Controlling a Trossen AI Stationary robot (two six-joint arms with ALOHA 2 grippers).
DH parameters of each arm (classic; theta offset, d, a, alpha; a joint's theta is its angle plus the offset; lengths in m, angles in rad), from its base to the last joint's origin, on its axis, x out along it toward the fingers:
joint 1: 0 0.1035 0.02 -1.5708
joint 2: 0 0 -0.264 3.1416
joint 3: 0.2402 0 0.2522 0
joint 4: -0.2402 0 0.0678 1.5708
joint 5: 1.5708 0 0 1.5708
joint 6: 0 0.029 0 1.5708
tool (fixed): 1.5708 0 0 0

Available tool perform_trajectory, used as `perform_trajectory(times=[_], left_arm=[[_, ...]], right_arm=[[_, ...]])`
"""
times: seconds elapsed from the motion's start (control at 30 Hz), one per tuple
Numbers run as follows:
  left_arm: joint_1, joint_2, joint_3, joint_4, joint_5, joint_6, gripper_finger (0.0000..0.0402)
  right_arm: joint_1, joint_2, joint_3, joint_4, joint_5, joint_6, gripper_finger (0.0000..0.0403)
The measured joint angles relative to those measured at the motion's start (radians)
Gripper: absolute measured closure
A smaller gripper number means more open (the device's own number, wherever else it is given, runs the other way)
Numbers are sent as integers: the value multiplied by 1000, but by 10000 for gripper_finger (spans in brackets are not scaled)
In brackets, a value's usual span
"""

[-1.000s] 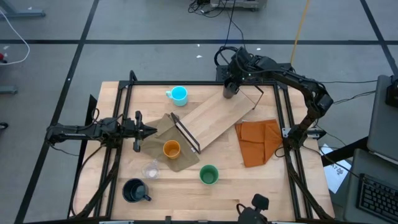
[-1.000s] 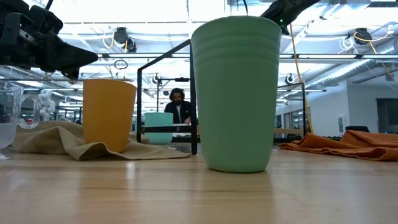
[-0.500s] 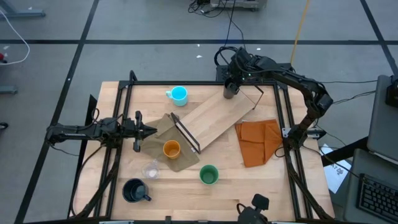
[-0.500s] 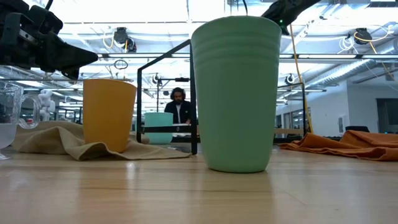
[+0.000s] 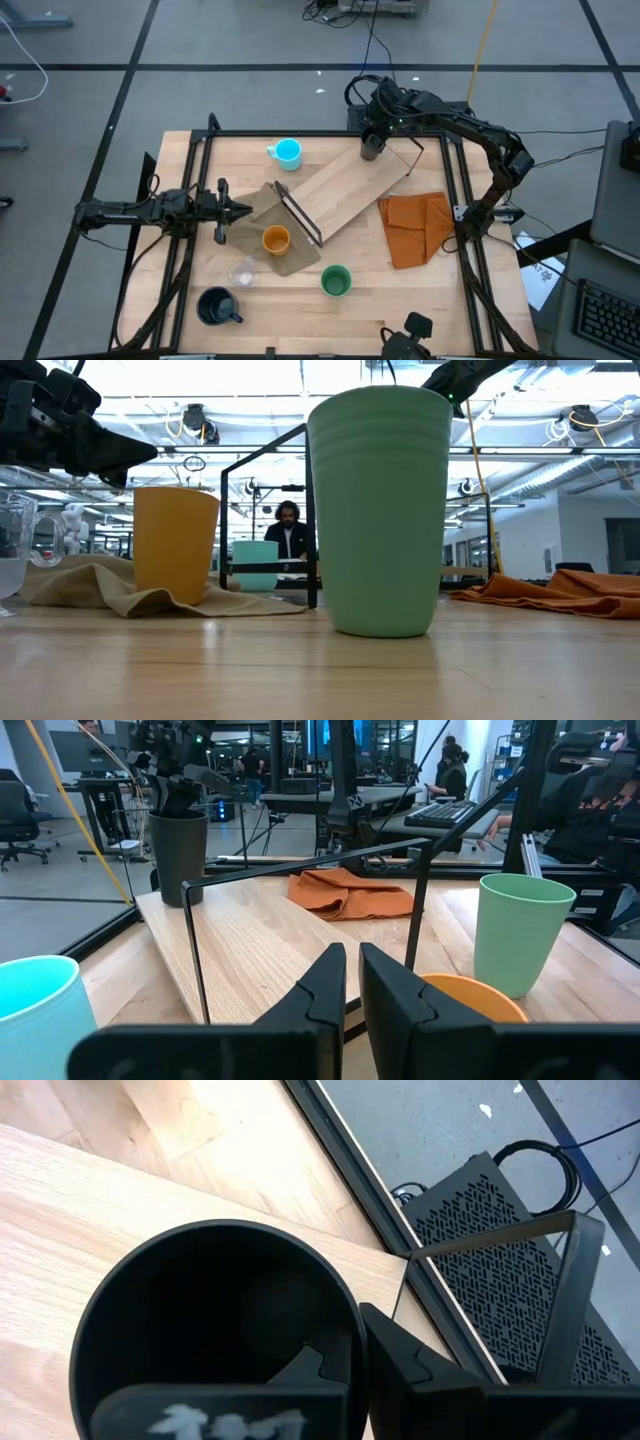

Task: Stack small to large cups/mugs on shelf
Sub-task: Put the black cup on the shelf

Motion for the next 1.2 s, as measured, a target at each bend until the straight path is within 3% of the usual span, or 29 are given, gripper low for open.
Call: perform_trajectory(times=[0.23, 0.63, 1.2], left_arm=[[0, 0, 0, 0, 2, -4, 366], [0, 0, 0, 0, 2, -3, 366], [0, 0, 0, -1, 8, -3, 366]], right_arm=[[0, 0, 0, 0, 0, -2, 399], [0, 0, 0, 0, -3, -2, 345], [-1, 0, 0, 12, -53, -6, 339]])
